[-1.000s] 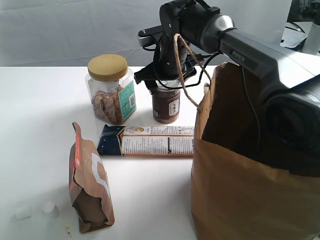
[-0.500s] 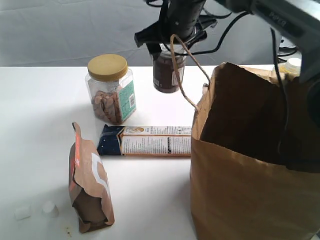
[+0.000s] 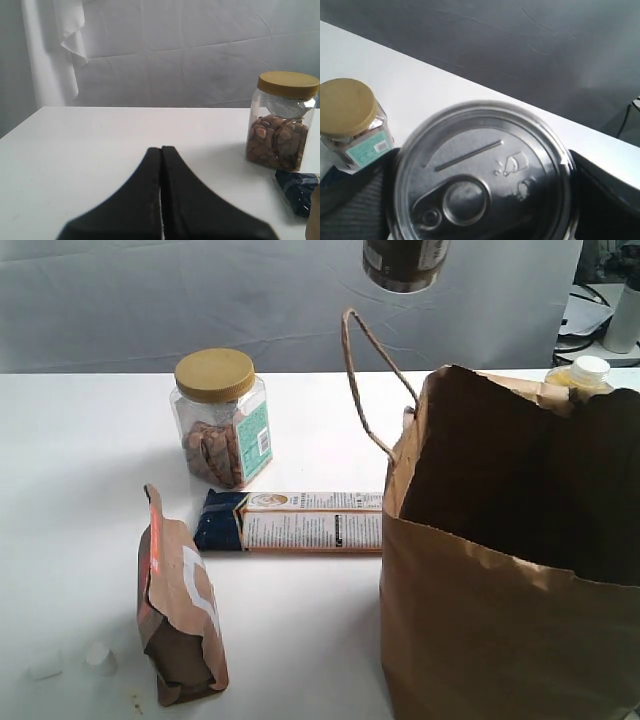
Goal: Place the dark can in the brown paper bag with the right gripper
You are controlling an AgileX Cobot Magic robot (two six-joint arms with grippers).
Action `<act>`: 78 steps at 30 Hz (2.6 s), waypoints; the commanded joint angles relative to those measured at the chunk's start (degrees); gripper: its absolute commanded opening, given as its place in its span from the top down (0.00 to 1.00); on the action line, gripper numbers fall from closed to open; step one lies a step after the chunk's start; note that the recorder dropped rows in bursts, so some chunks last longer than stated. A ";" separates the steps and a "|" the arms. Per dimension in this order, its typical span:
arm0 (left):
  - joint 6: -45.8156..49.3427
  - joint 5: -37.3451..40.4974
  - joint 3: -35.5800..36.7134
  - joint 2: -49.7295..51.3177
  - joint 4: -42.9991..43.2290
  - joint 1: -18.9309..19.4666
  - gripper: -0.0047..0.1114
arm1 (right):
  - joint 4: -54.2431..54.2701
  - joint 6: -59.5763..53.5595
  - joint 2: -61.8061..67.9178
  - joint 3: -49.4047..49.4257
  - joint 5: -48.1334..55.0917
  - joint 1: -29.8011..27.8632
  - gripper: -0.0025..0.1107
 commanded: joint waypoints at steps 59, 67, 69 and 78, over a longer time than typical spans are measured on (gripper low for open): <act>-0.20 -0.37 0.20 -0.20 0.15 -0.35 0.96 | 9.27 8.39 -31.68 55.82 -8.50 1.66 0.25; -0.20 -0.37 0.20 -0.20 0.15 -0.35 0.96 | 7.81 9.93 -41.79 55.82 -10.59 1.66 0.40; -0.20 -0.37 0.20 -0.20 0.15 -0.35 0.96 | 7.81 9.93 -46.13 55.82 -12.30 1.66 0.48; -0.20 -0.37 0.20 -0.20 0.15 -0.35 0.96 | 2.57 12.87 -63.30 56.57 -16.49 1.55 0.94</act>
